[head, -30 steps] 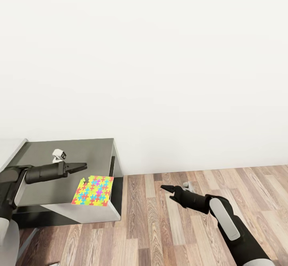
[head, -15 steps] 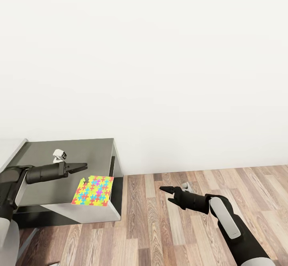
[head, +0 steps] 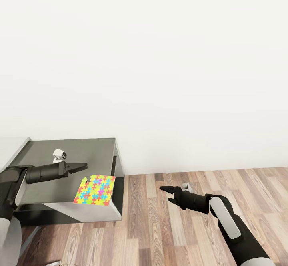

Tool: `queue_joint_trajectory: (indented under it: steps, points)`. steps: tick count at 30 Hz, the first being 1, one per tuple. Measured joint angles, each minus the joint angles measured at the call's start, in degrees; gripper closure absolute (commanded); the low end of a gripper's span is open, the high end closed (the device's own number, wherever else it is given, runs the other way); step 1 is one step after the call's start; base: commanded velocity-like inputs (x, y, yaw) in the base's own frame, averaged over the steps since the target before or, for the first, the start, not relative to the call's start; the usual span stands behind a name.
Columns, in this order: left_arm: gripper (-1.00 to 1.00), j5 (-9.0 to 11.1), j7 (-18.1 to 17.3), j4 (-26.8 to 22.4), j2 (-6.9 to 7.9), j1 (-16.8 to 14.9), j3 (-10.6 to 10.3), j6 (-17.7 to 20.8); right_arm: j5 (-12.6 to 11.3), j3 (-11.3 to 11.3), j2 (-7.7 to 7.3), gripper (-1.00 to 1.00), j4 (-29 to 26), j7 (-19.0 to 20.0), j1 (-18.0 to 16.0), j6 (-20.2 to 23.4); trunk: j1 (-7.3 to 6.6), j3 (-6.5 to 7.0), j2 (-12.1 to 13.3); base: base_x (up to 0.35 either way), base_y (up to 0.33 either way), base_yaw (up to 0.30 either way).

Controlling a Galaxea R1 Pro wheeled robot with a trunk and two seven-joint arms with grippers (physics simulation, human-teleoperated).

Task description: Put all the toys in the child's room - the three board games (two on the bed and one on the table), the two jigsaw puzzles on the table, and the tennis ball on the table - inside the toy box on the table in the child's room.

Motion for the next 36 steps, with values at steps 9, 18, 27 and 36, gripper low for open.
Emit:
queue_joint_trajectory:
  steps: [9, 18, 27, 36]
  points:
    - [-1.00, 0.0, 0.0, 0.0, 0.00, 0.0, 0.1, -0.1, 0.0, 0.0, 0.03, -1.00, 0.1, 0.0, 0.0, -0.2, 0.00, 0.00, 0.0, 0.000, 0.000, 0.248]
    - [-1.00, 0.1, 0.0, 0.0, -0.07, 0.0, 0.0, -0.1, -0.1, -2.0, -0.04, -1.00, 0.1, 0.3, 0.0, -0.4, -0.02, 0.24, 0.0, 0.066, 0.000, 0.012]
    - [-1.00, 0.1, 0.0, 0.0, -0.06, 0.0, 0.0, -0.1, -0.1, -2.8, -0.03, -1.00, 0.1, 0.4, 0.0, -0.4, 0.00, 0.50, 0.0, 0.100, 0.000, -0.017]
    - [-1.00, 0.1, 0.0, 0.0, -0.01, 0.0, 0.0, -0.1, -0.2, -2.8, 0.03, -1.00, 0.1, 0.4, 0.1, -0.4, 0.00, 0.51, 0.0, 0.002, 0.006, 0.000]
